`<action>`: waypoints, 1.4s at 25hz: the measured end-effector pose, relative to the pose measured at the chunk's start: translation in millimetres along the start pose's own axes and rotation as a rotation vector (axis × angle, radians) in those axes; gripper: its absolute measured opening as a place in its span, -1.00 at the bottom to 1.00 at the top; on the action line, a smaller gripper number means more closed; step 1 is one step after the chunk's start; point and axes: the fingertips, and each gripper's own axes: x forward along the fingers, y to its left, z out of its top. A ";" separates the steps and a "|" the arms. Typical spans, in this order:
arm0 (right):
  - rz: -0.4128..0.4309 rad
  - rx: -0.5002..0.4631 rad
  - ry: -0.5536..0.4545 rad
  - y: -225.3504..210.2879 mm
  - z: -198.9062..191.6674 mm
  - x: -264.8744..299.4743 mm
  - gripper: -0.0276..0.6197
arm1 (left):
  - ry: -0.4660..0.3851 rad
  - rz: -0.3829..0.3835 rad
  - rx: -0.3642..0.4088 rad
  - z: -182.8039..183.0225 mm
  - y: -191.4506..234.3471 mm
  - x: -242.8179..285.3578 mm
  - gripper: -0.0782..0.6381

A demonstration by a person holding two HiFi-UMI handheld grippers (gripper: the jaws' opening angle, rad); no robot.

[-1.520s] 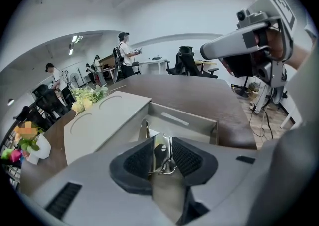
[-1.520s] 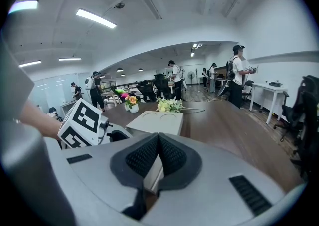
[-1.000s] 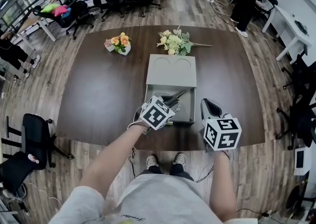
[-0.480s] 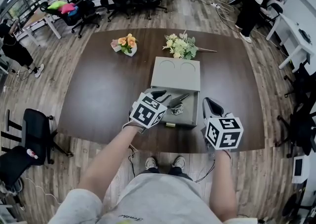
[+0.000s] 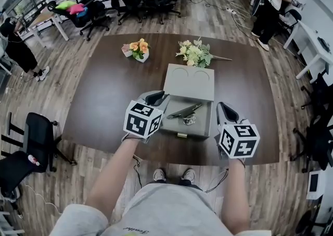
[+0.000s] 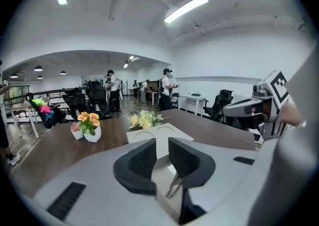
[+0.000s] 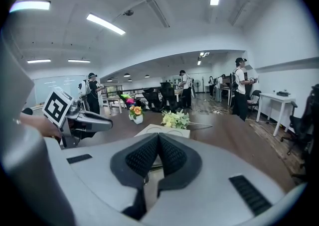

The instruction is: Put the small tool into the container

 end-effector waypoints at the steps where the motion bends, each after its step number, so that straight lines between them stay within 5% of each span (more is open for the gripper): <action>1: 0.002 -0.004 -0.003 0.5 1.8 0.7 -0.90 | -0.011 0.014 -0.007 2.2 3.7 -3.8 -0.58; 16: 0.007 -0.055 -0.043 -0.5 22.3 -1.8 -0.90 | -0.115 0.125 -0.036 29.9 21.0 -41.2 -0.74; 35: 0.011 -0.065 -0.062 -2.1 29.2 -3.0 -0.90 | -0.094 0.137 -0.048 24.7 18.1 -39.7 -0.79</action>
